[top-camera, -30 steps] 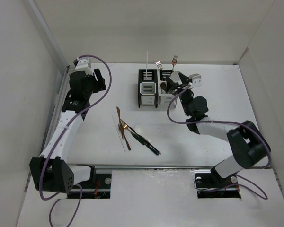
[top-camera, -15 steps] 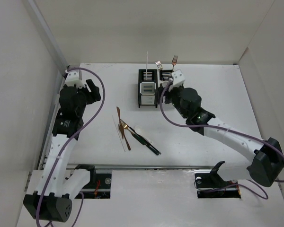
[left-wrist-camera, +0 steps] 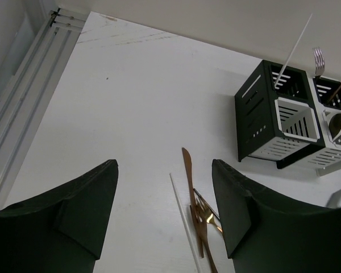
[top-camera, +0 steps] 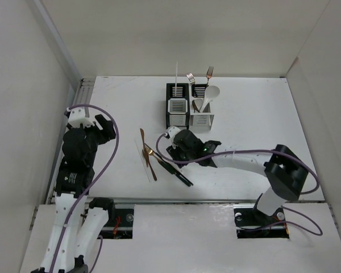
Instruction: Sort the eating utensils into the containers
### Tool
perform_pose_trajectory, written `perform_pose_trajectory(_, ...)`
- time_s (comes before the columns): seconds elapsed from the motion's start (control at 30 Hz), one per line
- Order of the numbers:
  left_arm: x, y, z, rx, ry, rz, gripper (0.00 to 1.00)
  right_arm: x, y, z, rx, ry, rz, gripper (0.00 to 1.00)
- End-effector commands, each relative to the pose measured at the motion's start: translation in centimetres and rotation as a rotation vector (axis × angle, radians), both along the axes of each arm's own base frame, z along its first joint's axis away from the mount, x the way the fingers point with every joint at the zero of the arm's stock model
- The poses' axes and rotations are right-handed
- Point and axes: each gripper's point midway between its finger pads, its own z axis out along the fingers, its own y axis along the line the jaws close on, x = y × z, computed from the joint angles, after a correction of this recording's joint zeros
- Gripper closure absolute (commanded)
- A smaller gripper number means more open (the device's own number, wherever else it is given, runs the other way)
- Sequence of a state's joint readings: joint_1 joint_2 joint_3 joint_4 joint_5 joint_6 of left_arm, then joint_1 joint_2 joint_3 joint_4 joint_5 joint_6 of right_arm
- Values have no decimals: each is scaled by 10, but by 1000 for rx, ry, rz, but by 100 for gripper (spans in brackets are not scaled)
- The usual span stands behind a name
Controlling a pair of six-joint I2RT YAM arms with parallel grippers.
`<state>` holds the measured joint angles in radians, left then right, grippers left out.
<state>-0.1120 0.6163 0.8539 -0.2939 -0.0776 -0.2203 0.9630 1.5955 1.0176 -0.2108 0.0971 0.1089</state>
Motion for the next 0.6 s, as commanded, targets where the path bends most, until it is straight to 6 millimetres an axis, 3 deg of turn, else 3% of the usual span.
perform_pose_trajectory(0.0,-12,5,1,-7,-16,28,36,-12,13,-12,-4,79,28,54)
perform_pose_trajectory(0.27,-12,5,-12,-4,9,28,35,-12,22,-36,-22,114,23,57)
perform_pose_trajectory(0.57,-5,6,-13,-2,11,39,35,-11,13,-68,-91,140,-22,61)
